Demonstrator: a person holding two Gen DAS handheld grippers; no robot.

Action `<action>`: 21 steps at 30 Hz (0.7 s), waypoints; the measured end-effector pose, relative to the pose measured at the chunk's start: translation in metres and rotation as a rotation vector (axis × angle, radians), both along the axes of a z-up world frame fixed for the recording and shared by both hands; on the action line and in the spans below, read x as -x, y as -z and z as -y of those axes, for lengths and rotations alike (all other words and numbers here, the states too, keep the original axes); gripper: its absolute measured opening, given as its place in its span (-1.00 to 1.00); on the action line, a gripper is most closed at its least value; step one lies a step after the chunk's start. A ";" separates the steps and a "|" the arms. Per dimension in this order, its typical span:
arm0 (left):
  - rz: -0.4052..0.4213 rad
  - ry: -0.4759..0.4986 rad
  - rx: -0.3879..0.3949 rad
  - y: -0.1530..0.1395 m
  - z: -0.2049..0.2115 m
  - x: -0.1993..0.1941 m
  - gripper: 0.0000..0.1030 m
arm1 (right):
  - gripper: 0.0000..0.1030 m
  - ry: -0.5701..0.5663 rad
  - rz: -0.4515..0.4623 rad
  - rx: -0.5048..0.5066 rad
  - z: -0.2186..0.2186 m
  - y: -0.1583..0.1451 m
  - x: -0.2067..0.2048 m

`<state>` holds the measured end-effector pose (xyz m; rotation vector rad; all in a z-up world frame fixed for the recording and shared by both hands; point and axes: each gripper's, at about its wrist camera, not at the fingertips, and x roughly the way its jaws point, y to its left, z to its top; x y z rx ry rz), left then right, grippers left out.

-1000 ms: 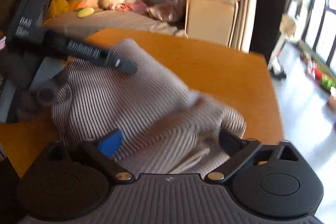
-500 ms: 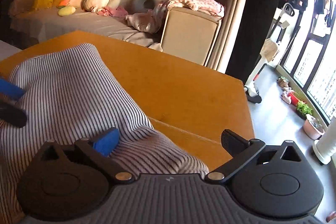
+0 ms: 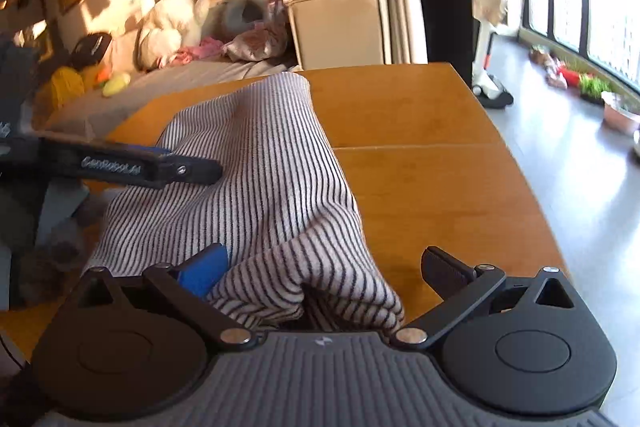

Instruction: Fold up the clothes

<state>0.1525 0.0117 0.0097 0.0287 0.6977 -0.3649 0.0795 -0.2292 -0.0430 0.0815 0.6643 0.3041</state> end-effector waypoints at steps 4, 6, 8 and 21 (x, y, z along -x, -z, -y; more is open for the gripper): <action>0.004 -0.002 -0.009 -0.012 -0.008 0.024 0.76 | 1.00 0.003 0.002 -0.036 0.002 0.001 -0.001; -0.018 0.013 0.022 -0.016 -0.014 0.038 0.81 | 1.00 0.004 0.003 -0.053 0.003 0.002 -0.001; -0.044 0.029 0.034 -0.015 -0.019 0.049 0.82 | 1.00 0.005 0.004 -0.071 0.004 0.003 -0.002; -0.080 0.006 0.006 0.005 -0.032 0.060 0.82 | 0.43 -0.050 0.089 0.152 -0.016 -0.015 0.012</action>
